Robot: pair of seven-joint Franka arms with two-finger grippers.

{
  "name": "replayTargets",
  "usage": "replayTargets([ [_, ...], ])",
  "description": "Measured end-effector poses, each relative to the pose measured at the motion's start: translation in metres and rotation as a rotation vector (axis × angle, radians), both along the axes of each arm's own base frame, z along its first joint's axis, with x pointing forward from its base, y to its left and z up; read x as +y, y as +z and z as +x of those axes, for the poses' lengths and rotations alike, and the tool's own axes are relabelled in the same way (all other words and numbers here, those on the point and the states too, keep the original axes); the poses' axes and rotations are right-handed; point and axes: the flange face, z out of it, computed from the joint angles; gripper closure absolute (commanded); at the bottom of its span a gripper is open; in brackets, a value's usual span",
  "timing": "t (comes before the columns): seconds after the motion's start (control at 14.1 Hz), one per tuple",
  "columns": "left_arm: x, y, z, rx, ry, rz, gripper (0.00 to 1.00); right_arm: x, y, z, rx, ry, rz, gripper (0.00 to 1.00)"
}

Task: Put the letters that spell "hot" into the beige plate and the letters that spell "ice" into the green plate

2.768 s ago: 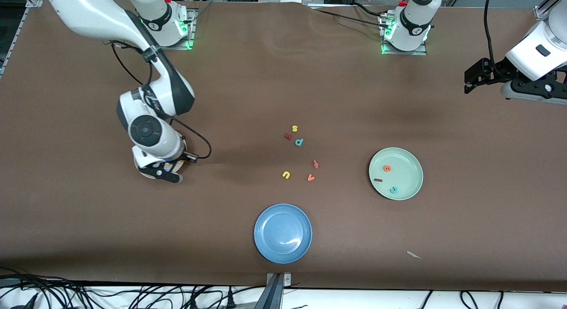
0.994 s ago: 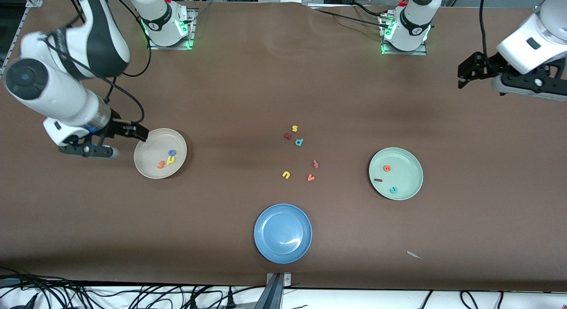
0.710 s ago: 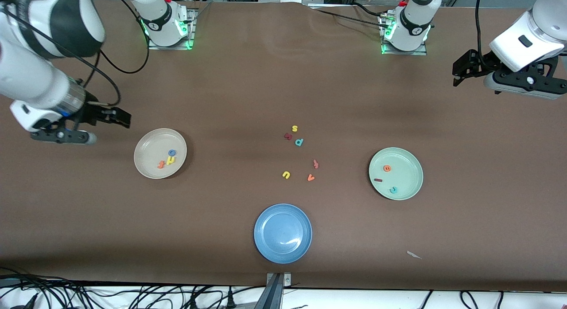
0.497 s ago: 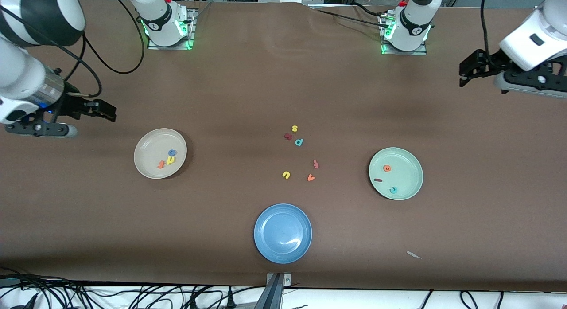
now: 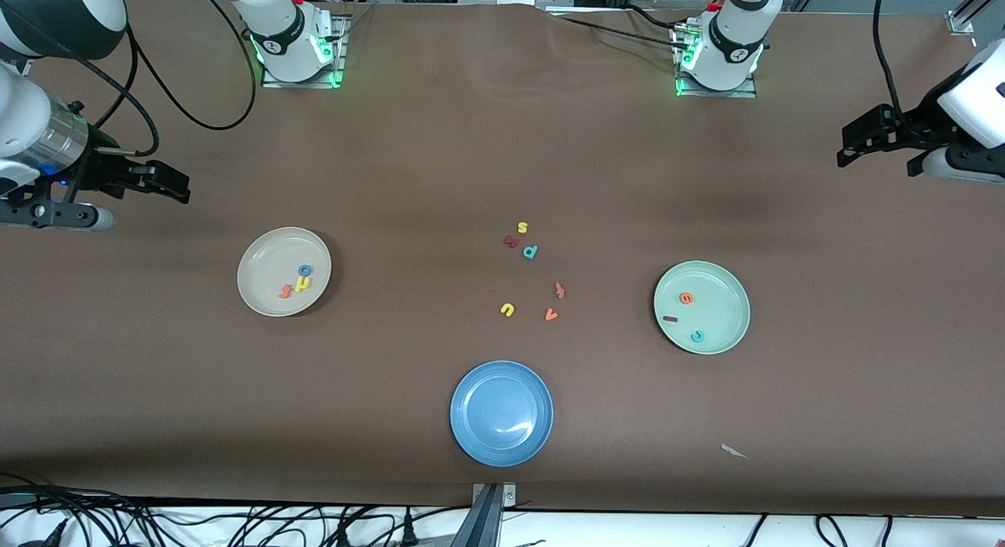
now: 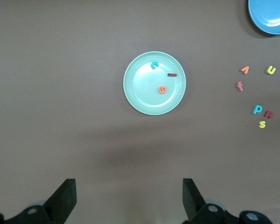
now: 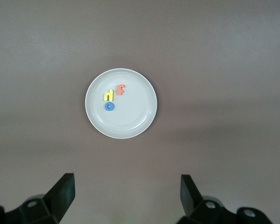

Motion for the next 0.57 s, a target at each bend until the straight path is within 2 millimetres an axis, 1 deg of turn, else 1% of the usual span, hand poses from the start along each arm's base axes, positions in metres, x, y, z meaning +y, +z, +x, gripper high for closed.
replayTargets([
  [0.14, 0.0021, -0.0038, 0.0031, 0.003, 0.006, -0.001, 0.00, -0.0010, 0.0026, 0.0008, -0.002, 0.000, 0.001, 0.00],
  [0.35, 0.0093, -0.0050, 0.0079, -0.013, 0.020, -0.002, 0.00, -0.0025, 0.0012, -0.0004, 0.015, 0.029, 0.002, 0.00],
  [0.57, 0.0038, -0.0057, 0.0079, -0.013, 0.010, -0.001, 0.00, -0.0040, 0.0011, -0.0006, 0.018, 0.038, 0.004, 0.00],
])
